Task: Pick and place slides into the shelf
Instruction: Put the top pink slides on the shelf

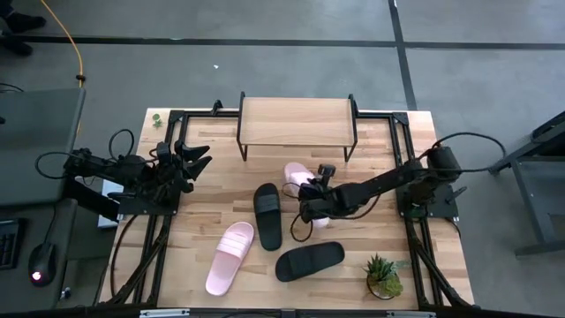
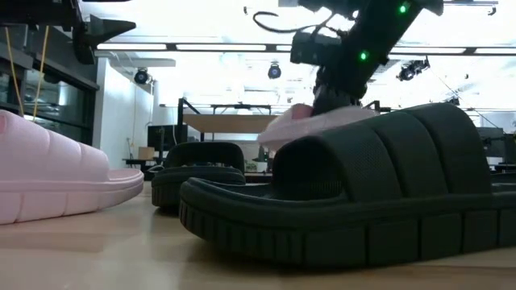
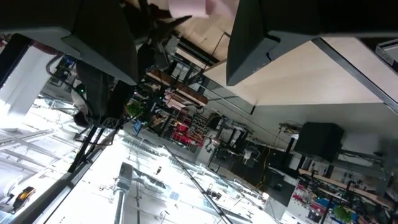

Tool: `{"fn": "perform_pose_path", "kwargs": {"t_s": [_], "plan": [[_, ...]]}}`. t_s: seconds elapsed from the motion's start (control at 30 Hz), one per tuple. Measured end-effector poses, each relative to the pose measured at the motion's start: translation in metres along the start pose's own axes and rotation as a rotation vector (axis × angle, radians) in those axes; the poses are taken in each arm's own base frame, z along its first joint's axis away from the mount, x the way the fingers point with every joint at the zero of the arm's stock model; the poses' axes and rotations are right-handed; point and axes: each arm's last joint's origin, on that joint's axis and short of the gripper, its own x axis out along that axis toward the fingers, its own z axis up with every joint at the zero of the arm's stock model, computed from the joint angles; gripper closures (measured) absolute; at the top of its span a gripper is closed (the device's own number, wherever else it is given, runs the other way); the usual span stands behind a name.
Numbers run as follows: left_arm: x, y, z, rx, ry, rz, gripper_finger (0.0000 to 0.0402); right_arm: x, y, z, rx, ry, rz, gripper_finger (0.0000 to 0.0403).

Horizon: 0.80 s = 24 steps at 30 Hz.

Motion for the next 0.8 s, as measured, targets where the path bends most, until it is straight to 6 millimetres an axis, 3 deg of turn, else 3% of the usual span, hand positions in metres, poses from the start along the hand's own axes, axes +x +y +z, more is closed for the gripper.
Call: {"fn": "perform_pose_path", "kwargs": {"t_s": [0.5, 0.8], "plan": [[0.0, 0.0, 0.0, 0.0, 0.0, 0.0, 0.0176, -0.036, -0.029, 0.005, 0.037, -0.073, 0.051, 0.0402], [0.0, 0.0, 0.0, 0.001, 0.0, 0.0, 0.0176, -0.061, -0.054, 0.006, 0.045, -0.149, -0.019, 0.0403]]}}
